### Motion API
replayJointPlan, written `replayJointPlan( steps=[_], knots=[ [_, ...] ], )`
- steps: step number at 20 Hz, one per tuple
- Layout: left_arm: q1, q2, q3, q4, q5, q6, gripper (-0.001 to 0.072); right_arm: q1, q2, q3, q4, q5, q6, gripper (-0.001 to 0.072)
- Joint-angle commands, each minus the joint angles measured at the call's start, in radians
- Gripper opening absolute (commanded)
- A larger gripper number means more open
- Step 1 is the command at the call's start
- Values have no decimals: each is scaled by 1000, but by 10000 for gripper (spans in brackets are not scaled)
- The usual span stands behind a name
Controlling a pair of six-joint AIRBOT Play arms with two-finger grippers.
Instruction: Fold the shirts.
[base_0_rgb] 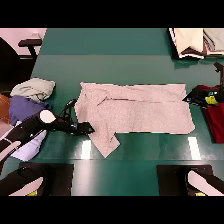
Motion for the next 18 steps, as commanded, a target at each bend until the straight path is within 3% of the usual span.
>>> replayJointPlan(
  steps=[1, 2, 3, 7, 9, 13, 14, 18],
  knots=[
    [-33, -14, 15, -13, 26, -21, 354, -5, 12, -3, -5, 11, 0, 357],
    [-33, -14, 32, -13, 16, -20, 116, -18, 22, -6, -13, 21, 0, 357],
    [-33, -13, 50, -12, 14, -19, 41, -42, 37, -19, -32, 31, 0, 357],
    [-33, 1, 100, 11, 4, -20, 24, -228, 117, -201, -114, 61, 0, 369],
    [-33, 1, 109, 13, -6, -19, 24, -356, 136, -310, -130, 61, 0, 482],
    [-33, 1, 109, 14, -6, 6, 24, -511, 71, -437, -97, 34, -11, 467],
    [-33, 1, 109, 15, -7, 6, 24, -513, 42, -449, -60, 17, -35, 437],
    [-33, 1, 109, 21, -11, 6, 25, -435, -64, -444, 29, -101, -50, 429]
  ],
)
